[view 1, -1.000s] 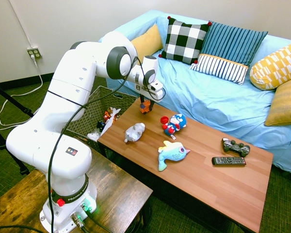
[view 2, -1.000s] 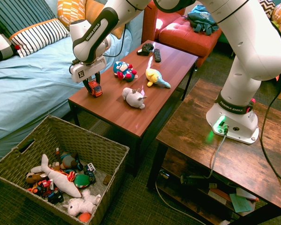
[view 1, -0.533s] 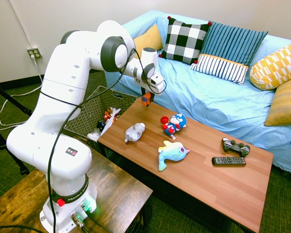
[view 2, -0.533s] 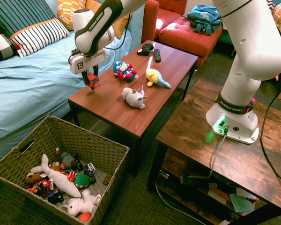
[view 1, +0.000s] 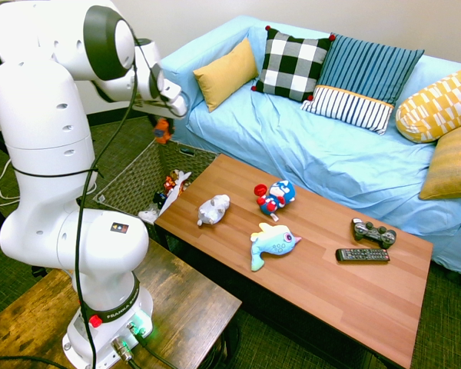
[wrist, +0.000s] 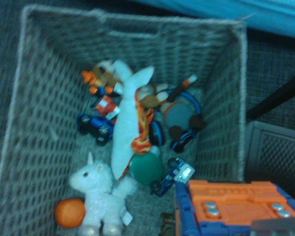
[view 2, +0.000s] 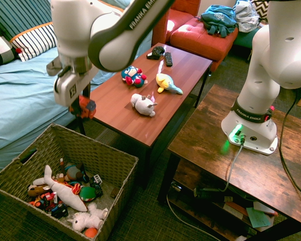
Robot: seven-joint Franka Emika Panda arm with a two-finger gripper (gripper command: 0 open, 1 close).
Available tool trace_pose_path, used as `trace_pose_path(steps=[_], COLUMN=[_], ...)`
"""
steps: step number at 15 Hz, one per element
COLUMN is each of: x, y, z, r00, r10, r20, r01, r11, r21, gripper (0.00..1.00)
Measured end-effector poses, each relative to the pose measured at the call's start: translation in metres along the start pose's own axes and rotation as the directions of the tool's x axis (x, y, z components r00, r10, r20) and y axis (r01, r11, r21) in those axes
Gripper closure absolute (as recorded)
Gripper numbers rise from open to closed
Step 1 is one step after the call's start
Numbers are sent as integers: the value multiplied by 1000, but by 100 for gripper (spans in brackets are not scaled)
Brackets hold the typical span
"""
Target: Put the toy car in the basket
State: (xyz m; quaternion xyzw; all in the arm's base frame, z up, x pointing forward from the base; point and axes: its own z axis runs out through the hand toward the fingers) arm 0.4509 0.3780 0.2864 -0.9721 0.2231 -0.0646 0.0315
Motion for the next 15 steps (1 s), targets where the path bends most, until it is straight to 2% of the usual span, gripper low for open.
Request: trace_pose_path(steps=[1,7,11,13,15], x=[-15,-5,5,45,108], y=[-9,-24,-24,7,80], z=[7,35,24,6,-13], r00=[1000,998,999,1000,989], r10=[-18,-58,-46,25,142], r20=[13,34,21,-12,-35], r01=[18,60,47,-26,-142], r11=[1000,997,998,999,990], r21=[-14,-51,-39,-30,-15], gripper=[0,0,0,0,0])
